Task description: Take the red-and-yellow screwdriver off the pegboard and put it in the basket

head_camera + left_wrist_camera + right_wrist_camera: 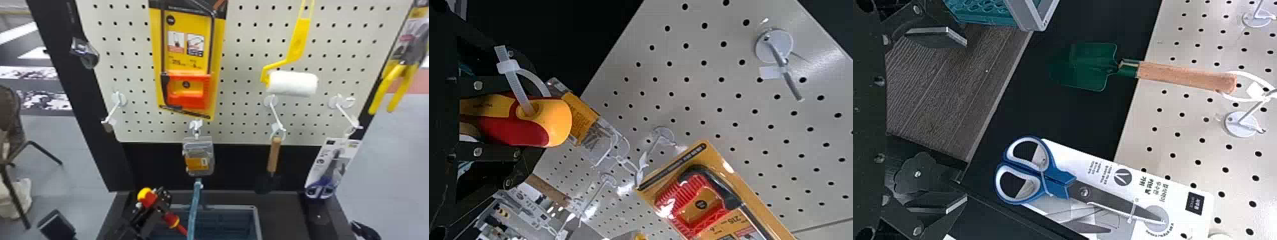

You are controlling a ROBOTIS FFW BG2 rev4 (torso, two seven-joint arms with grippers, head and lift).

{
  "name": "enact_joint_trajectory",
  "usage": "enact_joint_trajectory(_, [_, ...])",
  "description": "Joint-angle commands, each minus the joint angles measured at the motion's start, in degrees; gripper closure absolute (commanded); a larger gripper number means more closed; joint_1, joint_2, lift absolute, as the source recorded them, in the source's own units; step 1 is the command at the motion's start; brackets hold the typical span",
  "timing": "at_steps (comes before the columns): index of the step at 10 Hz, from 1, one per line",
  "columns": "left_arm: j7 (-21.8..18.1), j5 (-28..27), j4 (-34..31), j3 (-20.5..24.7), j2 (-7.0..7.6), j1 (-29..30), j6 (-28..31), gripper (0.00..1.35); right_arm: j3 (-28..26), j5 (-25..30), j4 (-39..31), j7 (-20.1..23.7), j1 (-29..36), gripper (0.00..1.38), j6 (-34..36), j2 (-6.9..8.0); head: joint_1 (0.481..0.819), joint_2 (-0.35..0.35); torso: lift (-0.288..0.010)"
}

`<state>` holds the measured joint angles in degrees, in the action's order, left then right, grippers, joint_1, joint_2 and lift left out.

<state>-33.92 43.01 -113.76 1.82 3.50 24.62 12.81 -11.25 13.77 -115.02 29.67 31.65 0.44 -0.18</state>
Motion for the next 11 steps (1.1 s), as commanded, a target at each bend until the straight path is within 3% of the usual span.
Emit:
enact_joint_trajectory(1, [-0.1,-0.3,1.2,-0.7,0.28,-0.6,1.0,1.16,0.0,-0.1,0.1,0.0,0.0,0.2,0.0,0.23,0.549,0.0,-0.1])
enact_joint_trajectory(11, [-2.1,-4.5,7.8,-2.7,0.98,-3.1,2.8,1.11,0.0,-0.1,1.0,0.7,-0.5,0.2,-0.4,0.23,0.549,0.0,-0.1])
